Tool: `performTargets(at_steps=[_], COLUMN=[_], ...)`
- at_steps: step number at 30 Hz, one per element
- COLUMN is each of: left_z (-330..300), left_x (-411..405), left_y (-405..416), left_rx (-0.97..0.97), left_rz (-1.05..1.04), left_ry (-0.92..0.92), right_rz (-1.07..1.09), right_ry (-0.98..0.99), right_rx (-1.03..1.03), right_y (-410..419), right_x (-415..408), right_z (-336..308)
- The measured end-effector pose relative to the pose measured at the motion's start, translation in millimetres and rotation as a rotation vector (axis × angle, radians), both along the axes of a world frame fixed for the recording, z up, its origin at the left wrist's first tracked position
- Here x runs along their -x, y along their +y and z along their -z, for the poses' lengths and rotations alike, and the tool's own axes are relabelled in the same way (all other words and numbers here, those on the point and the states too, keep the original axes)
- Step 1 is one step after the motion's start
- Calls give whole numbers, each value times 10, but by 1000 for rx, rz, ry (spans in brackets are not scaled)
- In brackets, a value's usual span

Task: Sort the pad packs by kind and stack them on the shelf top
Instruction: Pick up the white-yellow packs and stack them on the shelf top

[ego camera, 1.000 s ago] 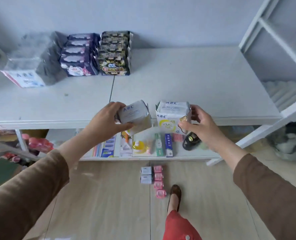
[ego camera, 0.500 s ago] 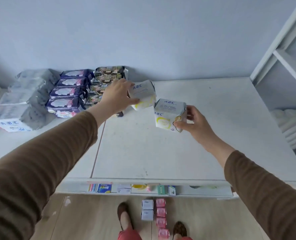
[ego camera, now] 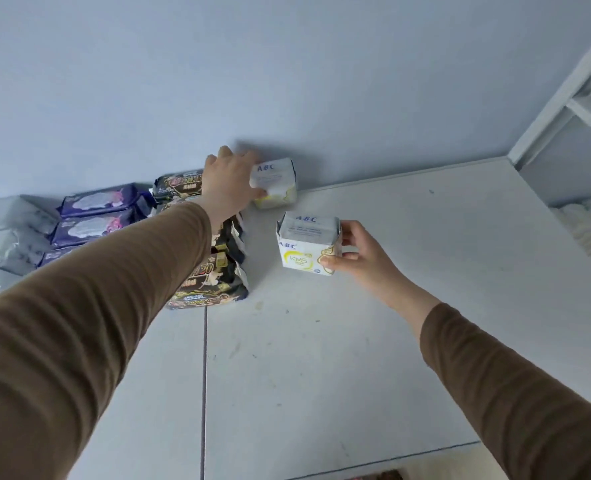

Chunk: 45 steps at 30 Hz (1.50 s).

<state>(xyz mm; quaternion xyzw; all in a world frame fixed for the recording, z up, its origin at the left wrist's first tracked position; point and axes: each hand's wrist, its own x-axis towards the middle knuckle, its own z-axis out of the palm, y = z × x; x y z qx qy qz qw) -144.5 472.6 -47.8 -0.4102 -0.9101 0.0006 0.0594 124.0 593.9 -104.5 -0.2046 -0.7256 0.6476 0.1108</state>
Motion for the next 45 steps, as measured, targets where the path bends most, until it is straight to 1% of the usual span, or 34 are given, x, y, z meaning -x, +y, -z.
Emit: performTargets(at_steps=[4,10,14,18,23,25,27,29,33,38,41,45], left_z=[132,32,-120,-148,-123,-150,-194,-230,-175,52,204,418], left_x=[117,196,137,-42,-351,-527,-763,-1080,-1893,-2916,-3428,-3949], left_y=[-14,-49,-198,-429,-648,-734,-846,-986,-1323,-1707,-1938,-2321], left_rx=[-59,-31,-184,-239,-218,-232,-247,-259,-289,-241,-228,-224], left_rz=[9,12,20,1,-49,-84,-117,-139,-171,-180,-167,-123], left_ry=[-47,-91,-133,-152,-138,-138,-125,-107,-111,-187,-227,-245], right_rz=[-48,-134,-114,-105,-93,-75,-39,-41,-201,-373,-414,-400], right_ry=[-11,-79,-86,-120,-153,-178,-150,-114,-84,-72,-70,-73], right_rx=[-13,-113,-179,-257,-322,-360,-414,-510,-642,-787,-832,-868], right_y=[10,152,209,210,187,164,119,48,-155,-517,-780,-1197], right_x=[380,785,1037,1145,1094,971,780,522,-168,-1146,-1680,-2311], right_z=[-1,5,55,155,126,78,13,-75,-239,-326,-321,-232])
